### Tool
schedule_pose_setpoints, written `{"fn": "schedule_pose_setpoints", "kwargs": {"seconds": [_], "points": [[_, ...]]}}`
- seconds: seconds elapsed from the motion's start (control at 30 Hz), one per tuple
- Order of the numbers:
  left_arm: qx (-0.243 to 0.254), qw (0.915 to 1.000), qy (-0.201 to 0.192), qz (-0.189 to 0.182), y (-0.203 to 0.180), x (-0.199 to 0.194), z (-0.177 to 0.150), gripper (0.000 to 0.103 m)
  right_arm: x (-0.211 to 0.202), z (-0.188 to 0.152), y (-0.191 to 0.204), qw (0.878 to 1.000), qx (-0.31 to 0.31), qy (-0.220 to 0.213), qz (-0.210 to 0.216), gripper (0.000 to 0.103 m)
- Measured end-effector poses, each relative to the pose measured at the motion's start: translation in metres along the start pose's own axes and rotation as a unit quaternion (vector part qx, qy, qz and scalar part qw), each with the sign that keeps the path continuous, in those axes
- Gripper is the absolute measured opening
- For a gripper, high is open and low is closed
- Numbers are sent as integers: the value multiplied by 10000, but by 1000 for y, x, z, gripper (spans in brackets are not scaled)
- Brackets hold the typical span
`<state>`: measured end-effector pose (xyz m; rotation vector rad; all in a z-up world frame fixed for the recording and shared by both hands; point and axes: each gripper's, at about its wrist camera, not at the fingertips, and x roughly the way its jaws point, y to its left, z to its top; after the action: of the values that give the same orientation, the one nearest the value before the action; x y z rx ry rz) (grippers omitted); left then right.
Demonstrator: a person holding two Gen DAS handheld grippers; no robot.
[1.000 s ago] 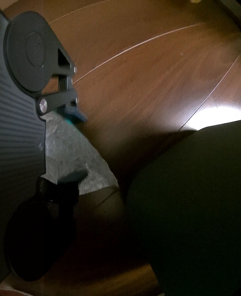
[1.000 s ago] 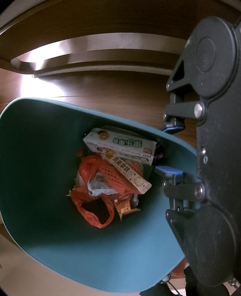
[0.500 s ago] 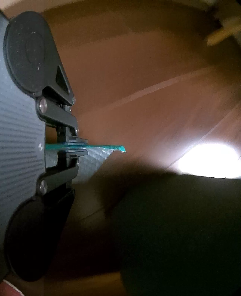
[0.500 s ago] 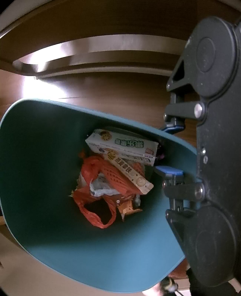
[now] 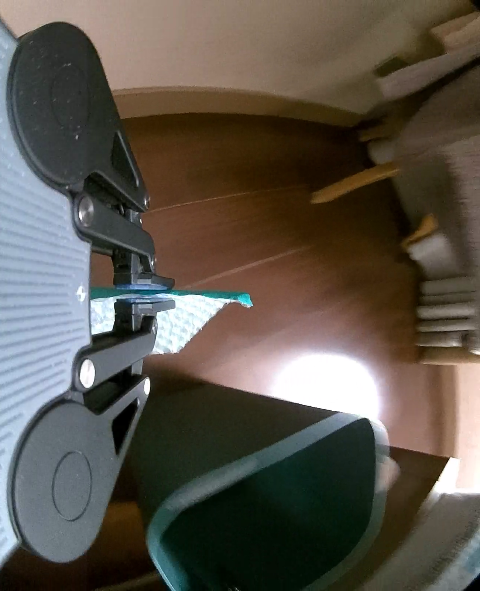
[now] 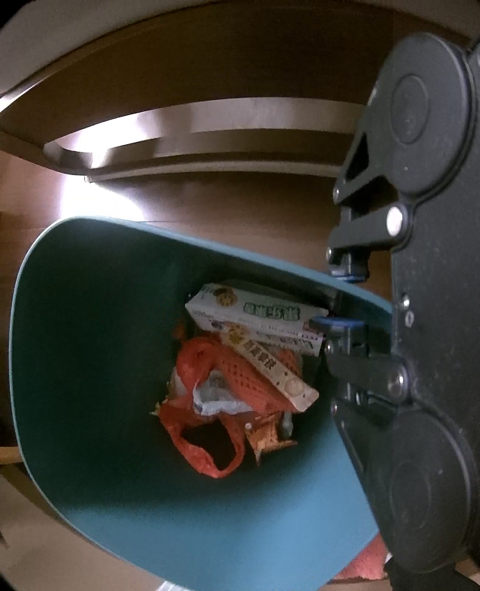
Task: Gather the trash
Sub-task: 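Carry the foil mailer into the bin and open the left tool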
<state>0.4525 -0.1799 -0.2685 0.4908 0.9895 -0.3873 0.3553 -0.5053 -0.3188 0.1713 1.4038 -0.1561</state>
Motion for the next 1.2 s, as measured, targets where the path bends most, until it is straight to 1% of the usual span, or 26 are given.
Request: {"fn": "schedule_pose_setpoints", "kwargs": {"seconds": [0.13,0.2,0.3,0.37,0.4,0.47,0.53,0.63,0.73,0.83,0.9,1.03,1.13,1.2], "points": [[-3,9995,-317,-53,-21,-35,28,3,-2,-3,9,9995,-269,-62,-137,10],[92,9984,-547,-69,-31,-53,40,3,-4,-3,13,9993,-313,-113,-171,10],[82,9965,-771,-307,-39,-66,64,3,-7,-1,17,9991,-353,-197,-149,10],[91,9952,-864,-441,-50,-70,75,3,-10,1,23,9984,-460,-240,-215,10],[71,9947,-873,-532,-52,-74,79,3,-12,2,27,9980,-524,-261,-249,10],[116,9945,-848,-599,-63,-80,83,3,-15,3,32,9972,-624,-295,-280,10],[240,9947,-766,-636,-74,-74,82,3,-19,4,37,9966,-698,-324,-294,10],[264,9960,-463,-722,-89,-49,83,4,-24,5,46,9956,-814,-374,-291,10],[167,9964,-186,-805,-96,-19,79,3,-28,6,57,9934,-966,-516,-351,9],[3,9962,183,-855,-97,14,72,4,-27,10,64,9922,-1026,-577,-416,8],[-89,9955,440,-834,-97,37,67,4,-25,11,64,9921,-1019,-560,-471,6],[-125,9936,792,-794,-100,67,56,4,-19,14,60,9937,-926,-420,-475,6],[-75,9929,1013,-622,-105,82,51,4,-13,12,57,9940,-923,-329,-484,6],[-44,9923,1113,-549,-109,88,51,4,-8,13,51,9954,-813,-259,-440,6]]}}
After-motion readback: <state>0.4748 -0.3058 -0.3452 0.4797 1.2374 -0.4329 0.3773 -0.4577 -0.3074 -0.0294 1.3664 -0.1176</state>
